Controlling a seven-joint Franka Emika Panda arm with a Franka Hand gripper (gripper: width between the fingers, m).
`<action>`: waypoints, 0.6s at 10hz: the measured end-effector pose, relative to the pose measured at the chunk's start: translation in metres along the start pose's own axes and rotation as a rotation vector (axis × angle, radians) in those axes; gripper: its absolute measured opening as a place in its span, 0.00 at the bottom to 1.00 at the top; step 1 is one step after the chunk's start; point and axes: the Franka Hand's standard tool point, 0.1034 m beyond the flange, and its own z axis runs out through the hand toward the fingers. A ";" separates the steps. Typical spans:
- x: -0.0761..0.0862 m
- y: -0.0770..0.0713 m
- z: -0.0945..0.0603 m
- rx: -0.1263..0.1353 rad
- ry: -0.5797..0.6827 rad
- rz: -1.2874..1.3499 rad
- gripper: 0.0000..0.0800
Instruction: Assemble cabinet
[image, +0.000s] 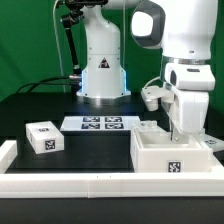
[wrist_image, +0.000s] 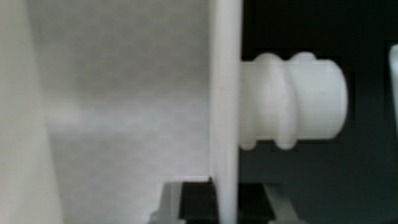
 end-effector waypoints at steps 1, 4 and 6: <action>0.000 0.005 0.000 -0.004 0.001 0.003 0.04; 0.000 0.010 0.000 -0.006 0.000 0.008 0.04; 0.000 0.008 0.001 -0.010 0.005 0.032 0.04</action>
Offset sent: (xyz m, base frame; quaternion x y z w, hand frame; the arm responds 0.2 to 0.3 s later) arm 0.0031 0.0022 0.0021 -0.0102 0.0089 0.0153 0.9998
